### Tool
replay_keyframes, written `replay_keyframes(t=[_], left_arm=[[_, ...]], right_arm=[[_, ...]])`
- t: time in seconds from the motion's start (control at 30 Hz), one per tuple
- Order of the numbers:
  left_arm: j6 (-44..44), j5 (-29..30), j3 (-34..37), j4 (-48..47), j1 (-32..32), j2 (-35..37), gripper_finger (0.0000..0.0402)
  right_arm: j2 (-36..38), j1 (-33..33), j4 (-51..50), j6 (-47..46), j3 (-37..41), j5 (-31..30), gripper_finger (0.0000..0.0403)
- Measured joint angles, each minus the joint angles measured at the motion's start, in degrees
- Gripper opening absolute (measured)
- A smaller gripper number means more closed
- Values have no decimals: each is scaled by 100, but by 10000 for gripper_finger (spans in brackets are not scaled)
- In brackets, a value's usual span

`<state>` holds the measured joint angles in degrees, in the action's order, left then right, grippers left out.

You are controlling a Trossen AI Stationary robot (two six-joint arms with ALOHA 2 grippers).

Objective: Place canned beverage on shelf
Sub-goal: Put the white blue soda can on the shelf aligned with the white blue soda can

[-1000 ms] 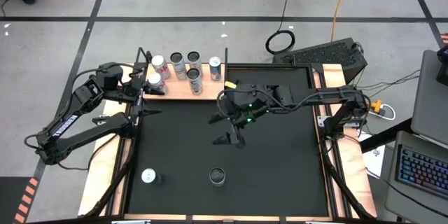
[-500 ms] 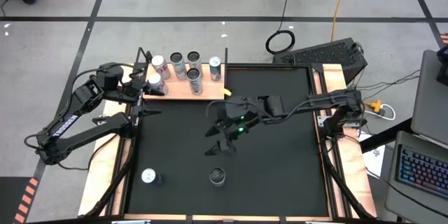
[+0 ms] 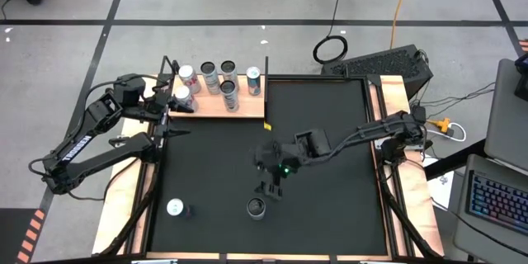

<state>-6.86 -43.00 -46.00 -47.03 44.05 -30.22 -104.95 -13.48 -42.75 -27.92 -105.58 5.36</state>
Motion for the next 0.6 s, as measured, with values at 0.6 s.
replay_keyframes(t=[0.6], left_arm=[[-4,0,0,-2,0,-2,382]], right_arm=[[0,-1081,-720,13,2,-1592,370]])
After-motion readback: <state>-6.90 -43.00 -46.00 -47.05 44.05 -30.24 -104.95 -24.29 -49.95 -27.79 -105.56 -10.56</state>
